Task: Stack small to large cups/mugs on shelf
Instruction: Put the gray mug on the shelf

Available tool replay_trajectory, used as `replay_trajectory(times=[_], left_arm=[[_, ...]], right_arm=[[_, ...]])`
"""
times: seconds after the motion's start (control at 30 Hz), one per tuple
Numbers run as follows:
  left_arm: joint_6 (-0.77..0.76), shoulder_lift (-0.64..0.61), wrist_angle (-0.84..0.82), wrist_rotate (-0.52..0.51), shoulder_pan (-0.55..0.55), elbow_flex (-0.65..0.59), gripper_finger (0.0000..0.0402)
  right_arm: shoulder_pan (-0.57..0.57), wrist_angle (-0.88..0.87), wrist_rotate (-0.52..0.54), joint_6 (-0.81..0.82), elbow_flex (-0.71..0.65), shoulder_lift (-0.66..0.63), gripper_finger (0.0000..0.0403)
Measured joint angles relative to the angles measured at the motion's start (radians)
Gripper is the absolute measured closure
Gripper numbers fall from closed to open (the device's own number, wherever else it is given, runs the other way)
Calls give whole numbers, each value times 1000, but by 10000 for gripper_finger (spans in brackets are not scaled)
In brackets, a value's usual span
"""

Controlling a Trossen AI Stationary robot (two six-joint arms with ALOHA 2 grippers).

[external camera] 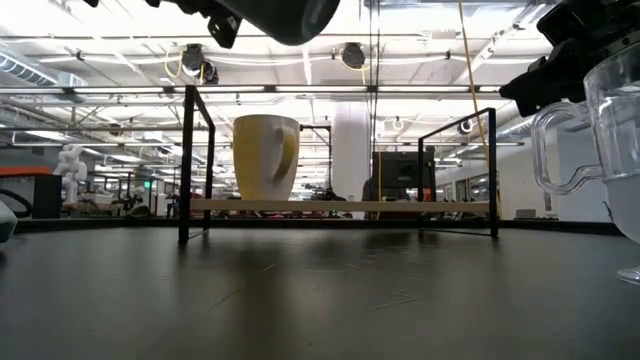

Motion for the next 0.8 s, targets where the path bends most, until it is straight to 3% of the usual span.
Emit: replay_trajectory(times=[0.5, 0.8], left_arm=[[21, 1, 66, 95, 180, 1, 396], [11, 1, -17, 188, 301, 108, 396]], right_arm=[[0, 6, 0, 0, 0, 0, 403], [0, 7, 0, 0, 0, 0, 403]])
